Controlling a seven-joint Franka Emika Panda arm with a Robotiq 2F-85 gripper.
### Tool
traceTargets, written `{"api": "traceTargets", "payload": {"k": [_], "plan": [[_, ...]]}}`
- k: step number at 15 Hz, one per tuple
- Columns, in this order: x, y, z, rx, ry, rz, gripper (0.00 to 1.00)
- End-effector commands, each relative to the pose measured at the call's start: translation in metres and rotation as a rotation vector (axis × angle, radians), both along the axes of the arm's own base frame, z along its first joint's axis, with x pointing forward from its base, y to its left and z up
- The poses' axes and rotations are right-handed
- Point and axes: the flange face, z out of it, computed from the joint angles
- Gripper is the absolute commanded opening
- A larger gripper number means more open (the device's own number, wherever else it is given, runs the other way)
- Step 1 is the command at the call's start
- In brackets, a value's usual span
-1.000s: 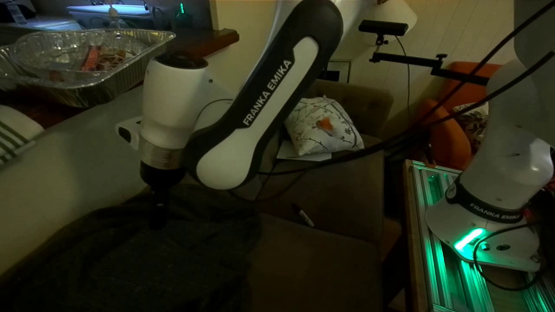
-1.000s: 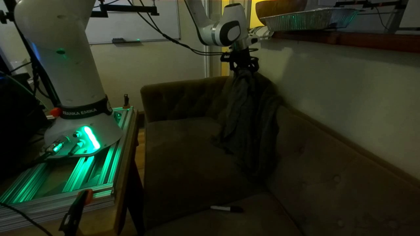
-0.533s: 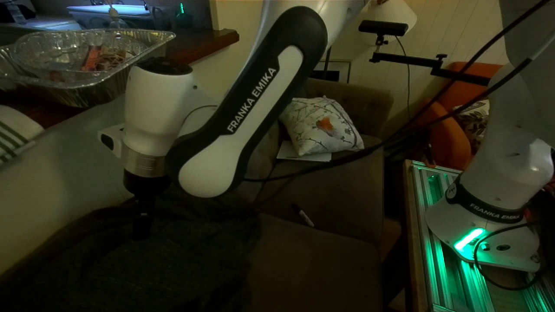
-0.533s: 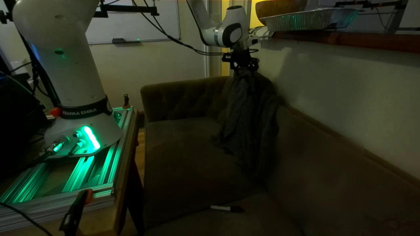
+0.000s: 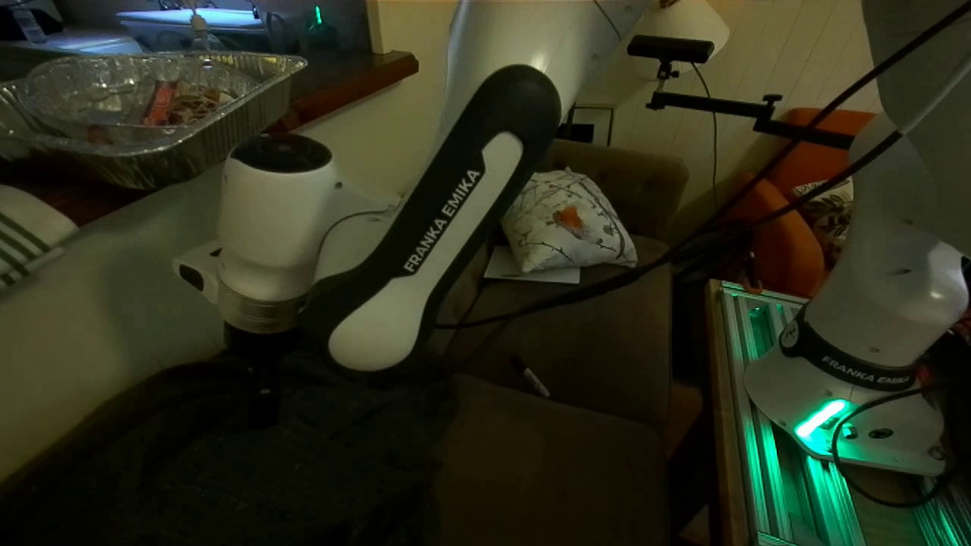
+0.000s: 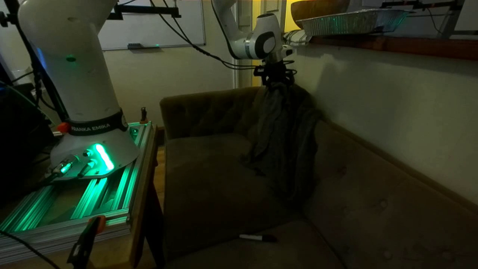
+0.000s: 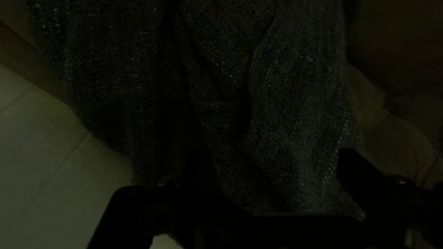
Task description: Pick up the cloth and put it on the sofa
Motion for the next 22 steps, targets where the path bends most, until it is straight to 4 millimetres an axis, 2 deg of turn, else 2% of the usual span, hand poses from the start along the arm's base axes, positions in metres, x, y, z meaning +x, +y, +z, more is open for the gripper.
{"api": "traceTargets", "payload": {"k": [1,4,6,7,9,17,19,22], "plan": [[0.016,0.009,-0.02,-0.05,-0.049,0.032,1.0],[0.022,0.017,-0.033,-0.085,-0.069,0.072,1.0],[0.027,0.022,-0.038,-0.097,-0.086,0.092,0.95],[0.028,0.024,-0.039,-0.1,-0.089,0.099,0.73],[0.03,0.028,-0.045,-0.105,-0.096,0.109,0.63],[0.034,0.027,-0.059,-0.097,-0.087,0.096,0.05],[0.034,0.028,-0.056,-0.079,-0.078,0.083,0.0],[0.028,0.032,-0.039,-0.023,-0.035,0.053,0.01]]}}
